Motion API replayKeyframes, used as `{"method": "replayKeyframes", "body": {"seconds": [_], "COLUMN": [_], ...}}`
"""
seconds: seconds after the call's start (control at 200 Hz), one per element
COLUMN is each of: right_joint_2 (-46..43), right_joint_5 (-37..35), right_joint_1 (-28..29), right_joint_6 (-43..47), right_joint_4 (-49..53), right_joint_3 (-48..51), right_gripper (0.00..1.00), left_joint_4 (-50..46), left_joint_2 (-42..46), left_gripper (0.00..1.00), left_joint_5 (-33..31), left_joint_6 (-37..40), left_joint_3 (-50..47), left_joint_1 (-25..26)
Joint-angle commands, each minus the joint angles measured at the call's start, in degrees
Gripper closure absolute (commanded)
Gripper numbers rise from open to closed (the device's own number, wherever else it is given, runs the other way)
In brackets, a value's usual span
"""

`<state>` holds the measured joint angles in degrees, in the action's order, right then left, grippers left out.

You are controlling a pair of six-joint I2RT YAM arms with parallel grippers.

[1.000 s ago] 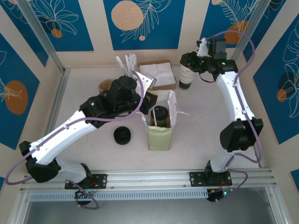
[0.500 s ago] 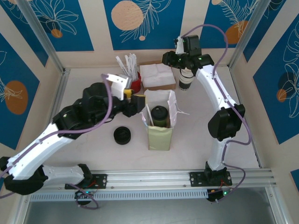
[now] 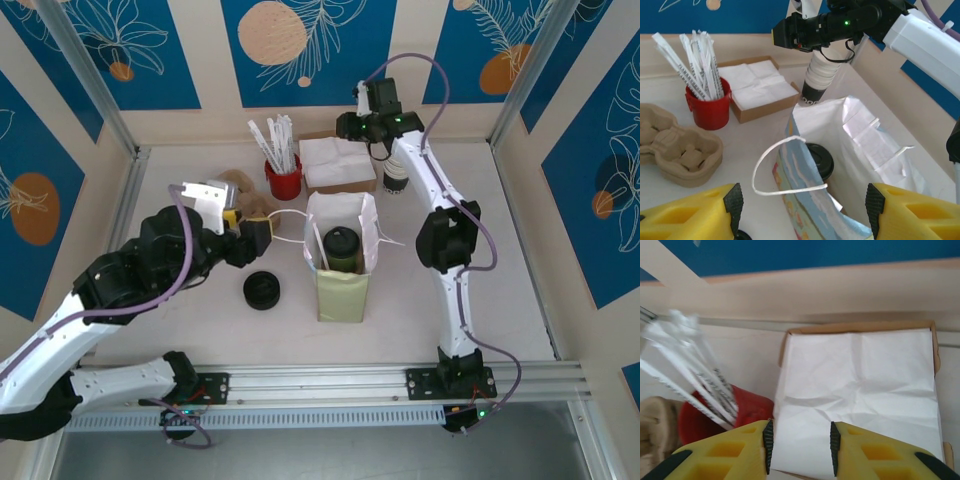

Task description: Pack the takeout coffee

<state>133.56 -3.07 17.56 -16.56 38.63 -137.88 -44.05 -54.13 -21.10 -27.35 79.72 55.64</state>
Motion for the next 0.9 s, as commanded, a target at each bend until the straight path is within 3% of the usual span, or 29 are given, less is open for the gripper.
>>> {"method": "replayKeyframes", "body": {"seconds": [0.0,0.28,0.41,0.895], "right_joint_2": [2.4,11.73,13.11,18.82], "right_joint_5": [-2.04,-5.05,-6.7,-10.6], "right_joint_1": [1.17,2.08,2.39,2.33], "right_joint_6": [4.03,7.9,8.87,11.55], "right_joint_4": [1.64,3.96,3.3,2.5], "right_joint_3": [-3.22,-10.13,-10.36,-13.33], "right_gripper": [0.62,0.6,0.54,0.5], "left_joint_4": [-1.63,-1.21,-2.02,-7.42], "left_joint_2": [0.16,2.04,2.6,5.35], "left_gripper": [0.33,0.34,0.34,0.37], "left_joint_5": [-1.05,-1.88,-2.31,-5.05], "left_joint_6": [-1.92,-3.47,-3.58,-3.4], "left_joint_3": [-1.04,-2.71,-3.04,-2.11], "left_joint_1": [0.27,0.38,0.33,0.27]}}
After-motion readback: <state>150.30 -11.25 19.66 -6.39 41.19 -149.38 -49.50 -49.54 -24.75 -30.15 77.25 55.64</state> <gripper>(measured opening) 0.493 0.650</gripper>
